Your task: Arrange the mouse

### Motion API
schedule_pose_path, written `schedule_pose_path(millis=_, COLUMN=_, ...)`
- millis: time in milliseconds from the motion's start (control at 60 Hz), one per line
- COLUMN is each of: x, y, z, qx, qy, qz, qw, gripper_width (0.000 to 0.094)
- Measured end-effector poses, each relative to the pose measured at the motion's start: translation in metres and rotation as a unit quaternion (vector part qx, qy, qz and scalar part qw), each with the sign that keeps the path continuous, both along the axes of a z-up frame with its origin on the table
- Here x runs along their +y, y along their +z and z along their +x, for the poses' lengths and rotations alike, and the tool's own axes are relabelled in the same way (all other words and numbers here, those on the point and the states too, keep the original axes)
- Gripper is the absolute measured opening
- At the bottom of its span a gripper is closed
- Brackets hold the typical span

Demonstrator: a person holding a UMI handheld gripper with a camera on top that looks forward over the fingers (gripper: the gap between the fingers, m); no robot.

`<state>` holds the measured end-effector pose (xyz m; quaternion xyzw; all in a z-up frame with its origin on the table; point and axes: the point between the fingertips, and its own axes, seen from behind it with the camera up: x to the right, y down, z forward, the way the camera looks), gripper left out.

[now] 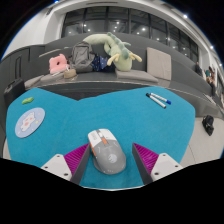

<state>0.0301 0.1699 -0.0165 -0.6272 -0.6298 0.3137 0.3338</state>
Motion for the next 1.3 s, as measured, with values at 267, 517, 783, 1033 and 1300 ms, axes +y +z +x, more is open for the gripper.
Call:
schedule_pose_path(millis=267, x=0.012, y=-0.008, z=-0.045, qx=-0.004, qy=-0.015, qz=0.006, qw=1.000, gripper_width=0.0859)
schedule_pose_path(millis=517, x=-0.003, y=-0.012, z=-0.042, qx=-0.023, qy=-0.025, qz=0.002, qw=0.999, gripper_width=0.0414)
schedule_pose_path(millis=783, x=-0.040, y=0.066, z=-0.065, qx=0.006, qy=-0.028, qz=-0.021, qw=0.999, gripper_width=0.0410)
schedule_pose_path(millis=1033, x=-0.213, y=0.142, z=-0.100, qx=0.034, qy=0.033, qz=-0.068, qw=0.997, gripper_width=0.0407)
schedule_pose_path(millis=1300, x=-0.349, y=0.058, z=-0.092, qx=-0.026, qy=0.055, qz=-0.080, qw=0.995, gripper_width=0.0408)
